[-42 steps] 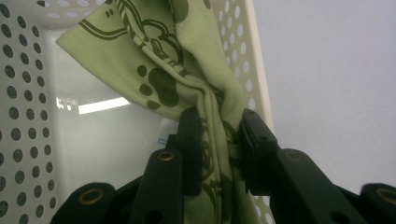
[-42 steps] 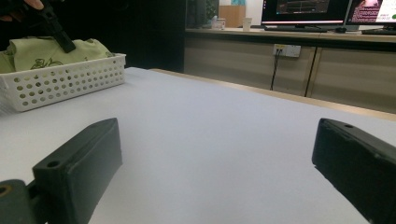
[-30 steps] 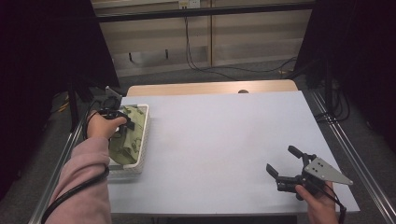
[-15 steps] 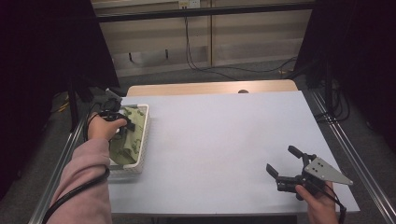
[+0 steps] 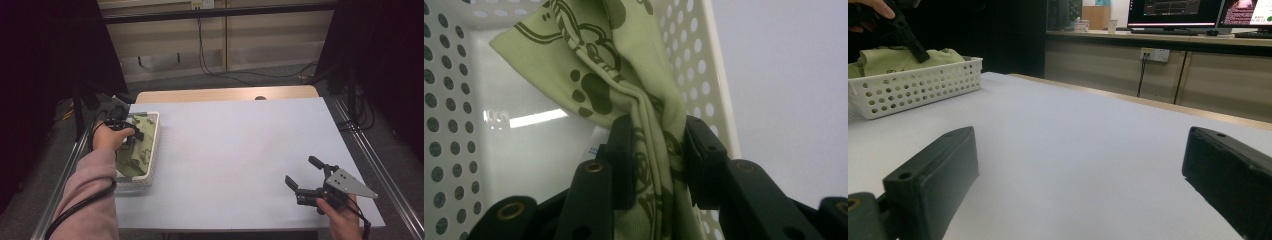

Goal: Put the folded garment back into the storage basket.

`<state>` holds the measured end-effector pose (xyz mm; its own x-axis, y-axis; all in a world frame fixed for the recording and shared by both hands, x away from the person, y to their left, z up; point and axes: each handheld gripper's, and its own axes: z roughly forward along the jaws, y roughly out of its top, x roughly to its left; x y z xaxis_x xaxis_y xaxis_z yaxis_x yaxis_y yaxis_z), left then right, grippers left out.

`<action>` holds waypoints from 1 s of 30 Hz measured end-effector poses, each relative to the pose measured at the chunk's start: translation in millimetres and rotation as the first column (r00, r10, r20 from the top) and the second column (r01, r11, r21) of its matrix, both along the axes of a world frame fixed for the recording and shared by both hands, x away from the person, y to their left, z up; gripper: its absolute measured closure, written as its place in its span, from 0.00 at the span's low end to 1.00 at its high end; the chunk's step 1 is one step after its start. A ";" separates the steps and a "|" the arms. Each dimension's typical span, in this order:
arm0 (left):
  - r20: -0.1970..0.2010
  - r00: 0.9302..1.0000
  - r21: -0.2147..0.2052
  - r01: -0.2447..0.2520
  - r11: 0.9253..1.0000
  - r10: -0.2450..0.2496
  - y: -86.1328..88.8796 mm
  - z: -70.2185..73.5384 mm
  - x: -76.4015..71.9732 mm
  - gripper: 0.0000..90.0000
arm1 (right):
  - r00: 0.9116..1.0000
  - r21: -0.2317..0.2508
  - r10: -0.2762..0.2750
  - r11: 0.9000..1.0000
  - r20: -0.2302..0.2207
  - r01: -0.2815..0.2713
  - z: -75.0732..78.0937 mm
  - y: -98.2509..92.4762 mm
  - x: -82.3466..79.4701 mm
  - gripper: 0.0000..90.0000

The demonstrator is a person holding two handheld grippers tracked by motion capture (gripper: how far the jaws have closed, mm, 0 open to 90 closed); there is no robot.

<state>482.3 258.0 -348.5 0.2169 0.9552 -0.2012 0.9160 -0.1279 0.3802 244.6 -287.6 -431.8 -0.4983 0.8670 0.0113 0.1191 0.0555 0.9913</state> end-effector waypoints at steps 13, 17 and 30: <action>0.013 1.000 0.014 -0.020 1.000 0.020 9.5 -1.9 -1.6 0.73 | 1.000 -0.007 -0.001 1.000 0.000 0.001 -0.2 -0.2 0.2 0.01; -0.008 1.000 0.024 -0.002 1.000 0.002 15.7 -1.9 -1.5 0.73 | 1.000 -0.005 0.000 1.000 0.000 0.000 -0.2 -0.2 0.2 0.01; 0.029 0.999 0.015 -0.045 0.999 0.045 26.8 -8.7 -4.0 0.71 | 1.000 -0.008 0.002 1.000 0.003 -0.002 -0.3 0.0 0.3 0.01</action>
<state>478.2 284.8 -357.2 0.1791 0.9671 -0.1806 0.9096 -0.0928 0.4051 244.9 -287.6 -432.1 -0.4998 0.8661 0.0031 0.1162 0.0635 0.9912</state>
